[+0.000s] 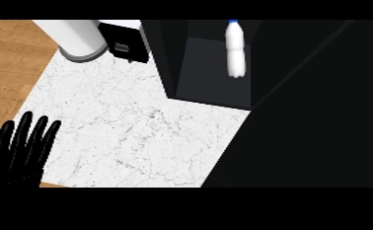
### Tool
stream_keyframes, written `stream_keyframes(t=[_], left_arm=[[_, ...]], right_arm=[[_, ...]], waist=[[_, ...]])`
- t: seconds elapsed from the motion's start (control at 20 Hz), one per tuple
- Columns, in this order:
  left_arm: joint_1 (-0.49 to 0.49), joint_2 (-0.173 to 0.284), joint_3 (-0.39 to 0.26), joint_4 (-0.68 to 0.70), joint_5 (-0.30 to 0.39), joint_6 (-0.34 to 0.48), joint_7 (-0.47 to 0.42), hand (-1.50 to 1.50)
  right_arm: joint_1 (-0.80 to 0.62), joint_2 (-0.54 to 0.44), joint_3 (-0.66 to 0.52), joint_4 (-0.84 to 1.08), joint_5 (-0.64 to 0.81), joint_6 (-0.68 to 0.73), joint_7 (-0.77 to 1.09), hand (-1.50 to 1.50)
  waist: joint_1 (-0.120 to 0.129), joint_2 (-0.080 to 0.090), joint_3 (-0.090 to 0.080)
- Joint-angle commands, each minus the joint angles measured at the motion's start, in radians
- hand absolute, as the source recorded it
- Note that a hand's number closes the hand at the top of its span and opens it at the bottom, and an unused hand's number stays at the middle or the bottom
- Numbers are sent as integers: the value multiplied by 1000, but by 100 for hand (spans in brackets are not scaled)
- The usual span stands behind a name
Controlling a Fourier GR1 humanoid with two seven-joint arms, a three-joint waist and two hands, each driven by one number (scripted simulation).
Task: Pick up the bottled water, place it into the cabinet and close the cabinet
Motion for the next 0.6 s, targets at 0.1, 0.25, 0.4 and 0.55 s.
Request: stream_keyframes(t=[0.1,0.25,0.4,0.55], left_arm=[[20,-2,18,18,7,5,-7,-150],[30,-3,21,19,15,-9,-14,-150],[24,4,37,8,18,-9,-15,-150],[23,6,25,11,22,-25,-7,-150]], right_arm=[[-20,132,-132,105,37,-243,-46,150],[-10,133,-169,127,29,-286,-71,150],[-31,133,-204,134,13,-318,-83,150],[-80,134,-253,176,-3,-353,-86,150]], waist=[[-44,0,5],[-44,3,5],[-36,3,5],[-34,4,5]])
